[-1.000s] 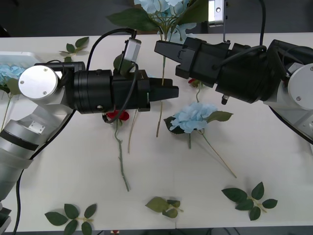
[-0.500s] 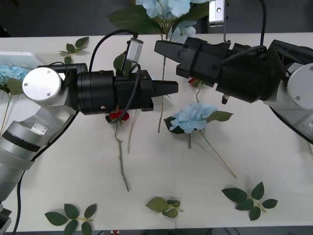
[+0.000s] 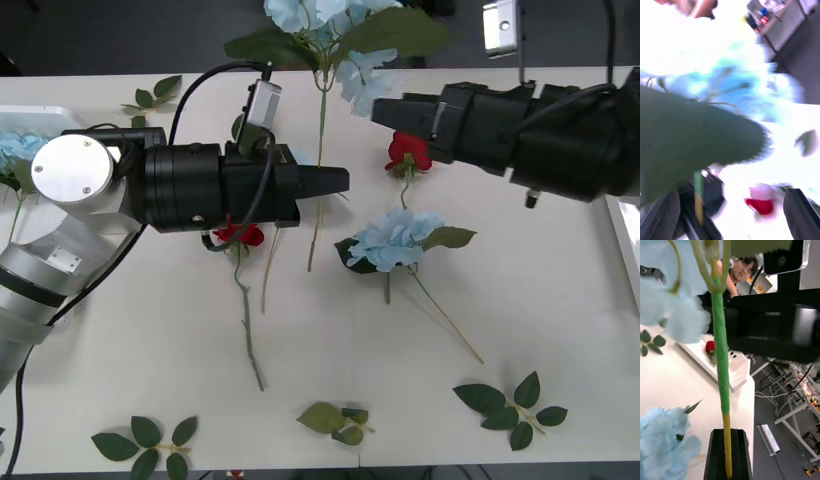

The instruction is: Place the red flowers into the right box and the blue flowers into the left box. If a person shows an open palm, hand one flower to the person first, then continue sorting.

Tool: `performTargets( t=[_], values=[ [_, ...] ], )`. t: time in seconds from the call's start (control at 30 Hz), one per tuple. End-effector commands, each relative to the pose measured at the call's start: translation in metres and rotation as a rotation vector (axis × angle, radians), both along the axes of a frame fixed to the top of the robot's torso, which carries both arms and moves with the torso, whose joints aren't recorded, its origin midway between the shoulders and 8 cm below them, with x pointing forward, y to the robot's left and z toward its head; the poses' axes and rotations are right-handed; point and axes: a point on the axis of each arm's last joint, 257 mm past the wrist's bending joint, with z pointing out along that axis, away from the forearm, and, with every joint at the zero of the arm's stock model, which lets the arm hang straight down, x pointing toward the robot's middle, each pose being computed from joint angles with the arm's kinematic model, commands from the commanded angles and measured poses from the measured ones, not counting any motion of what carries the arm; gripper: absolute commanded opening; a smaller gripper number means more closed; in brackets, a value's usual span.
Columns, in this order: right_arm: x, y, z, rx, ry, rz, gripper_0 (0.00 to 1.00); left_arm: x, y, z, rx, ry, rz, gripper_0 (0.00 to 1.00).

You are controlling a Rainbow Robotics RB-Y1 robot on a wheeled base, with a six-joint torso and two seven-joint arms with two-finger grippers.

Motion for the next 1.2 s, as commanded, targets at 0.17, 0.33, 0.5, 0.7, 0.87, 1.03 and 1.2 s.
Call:
performTargets(
  t=[0.17,0.33,0.5,0.7,0.87,1.03,1.2],
  values=[
    [-0.006,-0.104,-0.056,-0.234,0.106,-0.112,0.81,0.018,0.097,-0.048,0.359,0.101,0.102,0.0],
    [-0.014,-0.149,-0.108,-0.36,0.202,-0.101,0.8,0.016,0.164,-0.065,0.558,0.212,0.186,0.0],
    [-0.022,-0.198,-0.158,-0.533,0.274,-0.086,0.8,0.023,0.241,-0.07,0.766,0.239,0.296,0.0],
    [-0.021,-0.183,-0.203,-0.671,0.253,-0.098,0.8,0.037,0.346,-0.05,0.961,0.258,0.46,0.0],
    [-0.011,-0.141,-0.239,-0.688,0.219,-0.114,0.8,0.031,0.432,-0.041,1.097,0.333,0.61,0.0],
    [-0.012,-0.112,-0.267,-0.738,0.195,-0.103,0.8,0.018,0.515,-0.038,1.156,0.396,0.795,0.0],
    [-0.015,-0.098,-0.288,-0.791,0.178,-0.108,0.8,0.013,0.567,-0.024,1.246,0.356,0.922,0.0]
  ],
)
